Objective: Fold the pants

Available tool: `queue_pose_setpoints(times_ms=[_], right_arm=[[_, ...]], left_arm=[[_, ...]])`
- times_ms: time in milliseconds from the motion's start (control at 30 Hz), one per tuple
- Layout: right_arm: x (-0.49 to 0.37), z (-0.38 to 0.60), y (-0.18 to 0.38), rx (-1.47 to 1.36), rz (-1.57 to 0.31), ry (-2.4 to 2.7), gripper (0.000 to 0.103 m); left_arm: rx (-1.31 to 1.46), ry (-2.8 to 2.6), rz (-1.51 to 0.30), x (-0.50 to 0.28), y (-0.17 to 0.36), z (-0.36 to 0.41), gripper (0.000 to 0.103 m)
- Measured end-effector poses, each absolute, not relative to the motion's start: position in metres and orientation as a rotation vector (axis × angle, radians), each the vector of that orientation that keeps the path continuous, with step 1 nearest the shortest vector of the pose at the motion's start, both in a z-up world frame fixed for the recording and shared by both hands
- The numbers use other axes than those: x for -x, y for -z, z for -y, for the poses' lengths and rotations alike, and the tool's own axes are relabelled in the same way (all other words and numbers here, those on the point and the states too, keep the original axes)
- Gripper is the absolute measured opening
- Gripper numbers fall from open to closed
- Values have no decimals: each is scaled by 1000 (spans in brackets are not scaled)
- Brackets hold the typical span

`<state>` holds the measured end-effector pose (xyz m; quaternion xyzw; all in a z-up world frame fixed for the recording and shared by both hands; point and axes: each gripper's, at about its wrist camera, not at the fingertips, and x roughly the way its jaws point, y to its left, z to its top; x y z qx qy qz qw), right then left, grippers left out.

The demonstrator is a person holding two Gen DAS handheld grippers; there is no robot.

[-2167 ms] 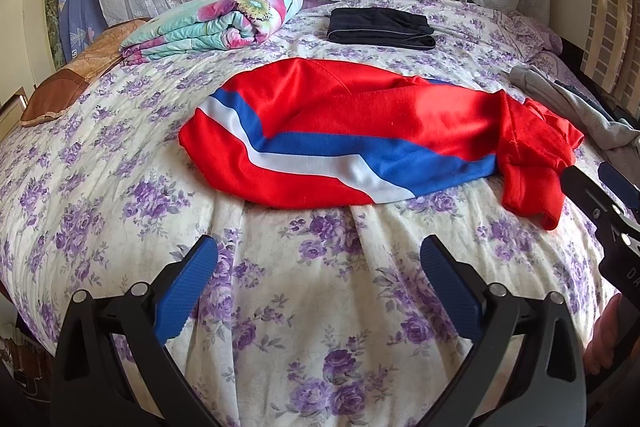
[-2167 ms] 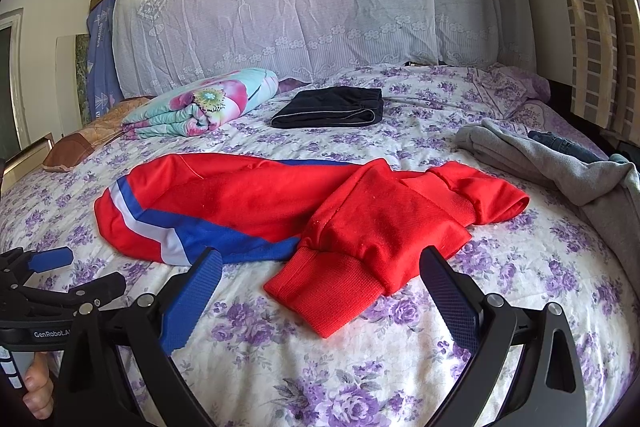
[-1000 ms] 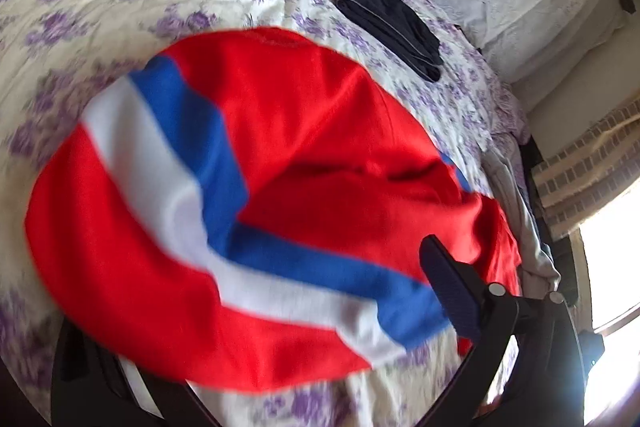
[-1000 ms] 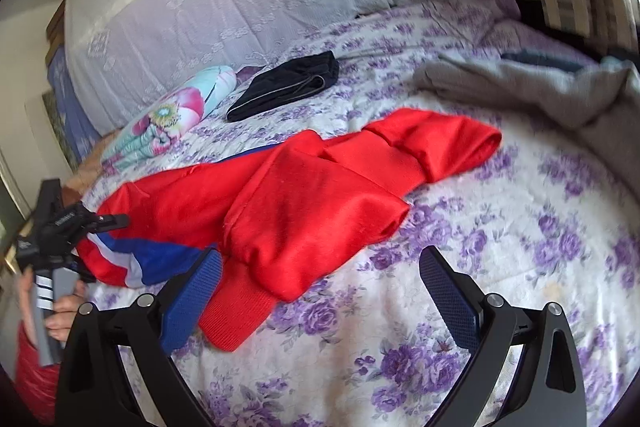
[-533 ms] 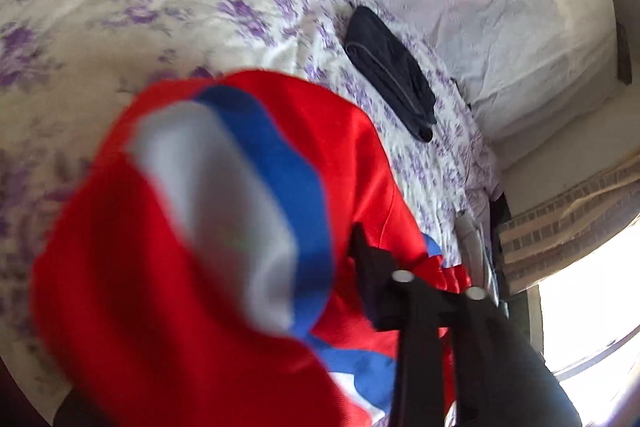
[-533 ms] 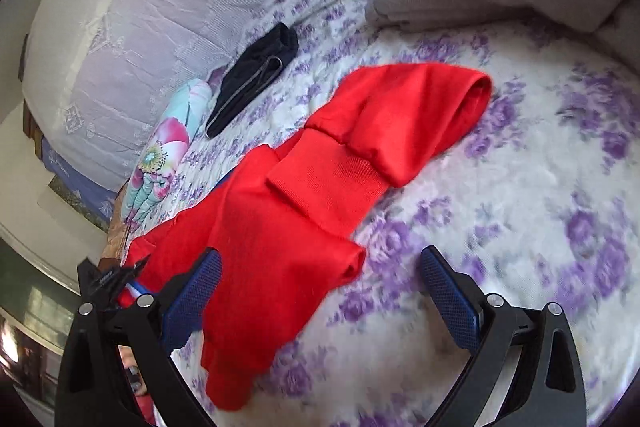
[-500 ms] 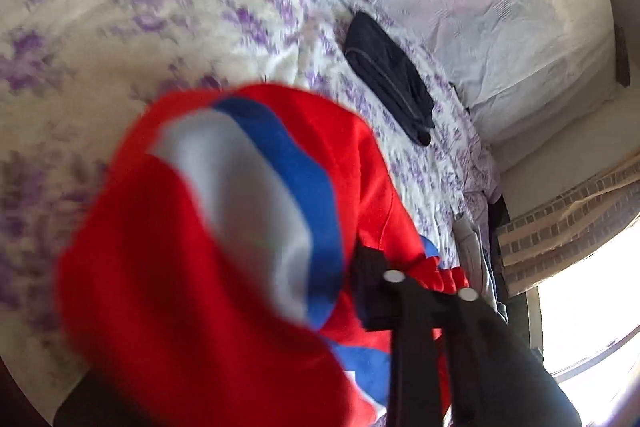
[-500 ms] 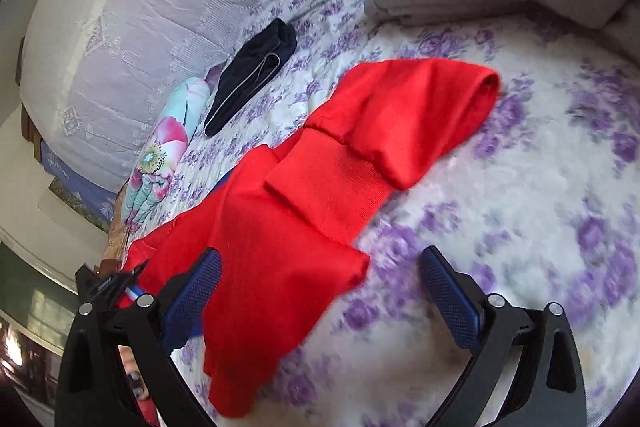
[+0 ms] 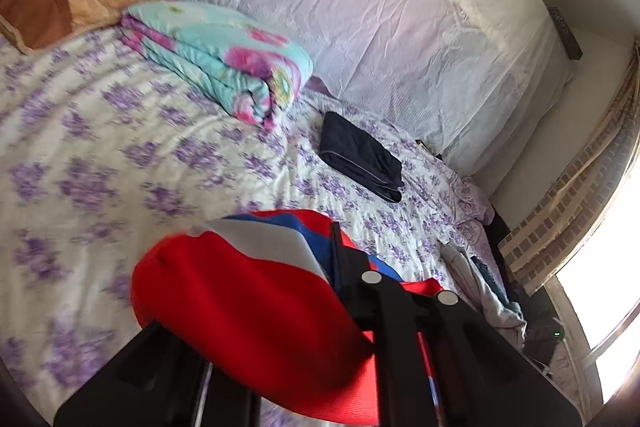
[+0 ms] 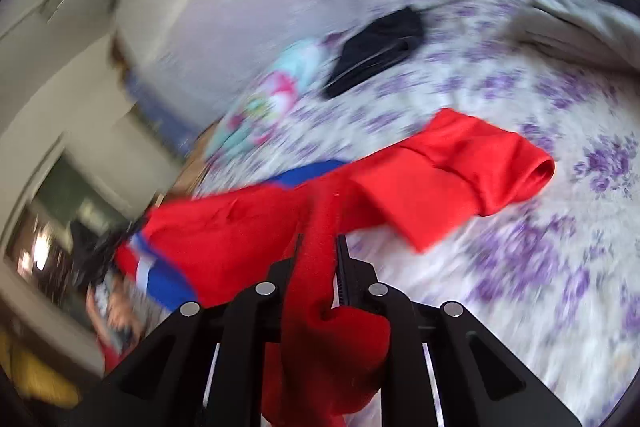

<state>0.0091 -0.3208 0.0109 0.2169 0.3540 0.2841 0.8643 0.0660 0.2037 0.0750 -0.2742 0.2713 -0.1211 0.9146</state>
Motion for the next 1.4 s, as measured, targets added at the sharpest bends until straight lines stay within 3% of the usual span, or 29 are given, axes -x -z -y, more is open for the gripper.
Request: queue_pose_setpoints(times_ms=[67,100,133,200,300,333,367,400,533,633,667,700,733,833,1233,1400], right_arm=[[13,310,-10,-354,-753,-605,41],[21,307,-2,-307,-776,-557,62],[26,308,7,-289,-797,-514,66],[31,314,23,-306,-849,-477,66],[44,335,38,-456,-891,-521,68],[48,337,38,-484,-907,-546,69],[54,334,38,-481,-925,-571,69],[59,329,36,-460,-946,-607,70],[87,299,44,-343,-1025,-717,74],[100,279,41,-209,-964,-674,69],[99,277,40,-209,-952,-678,63],[98,277,39,-236,-946,-712,42],[95,276,39,-270,-951,-754,27],[88,274,37,-325,-931,-785,23],[64,371,-31,-707,-695,-803,20],[8,385,-65,-765,-672,-767,20]], left_arm=[[533,213,-568,-46,-69,-215,9],[543,181,-595,-35,-57,-225,9],[562,164,-623,-28,-45,-233,9],[607,144,-700,-17,-13,-252,14],[658,126,-774,-4,24,-266,29],[669,135,-782,-2,29,-268,32],[663,127,-792,-1,33,-267,44],[646,128,-784,1,32,-266,50],[574,134,-769,-1,27,-252,65],[524,101,-772,-3,32,-243,62],[516,95,-767,-4,31,-242,46],[505,106,-762,-5,29,-239,26],[506,118,-757,-5,26,-240,22],[522,135,-720,-1,17,-245,16],[552,271,-596,5,-49,-236,15],[436,276,-619,-60,-104,-209,15]])
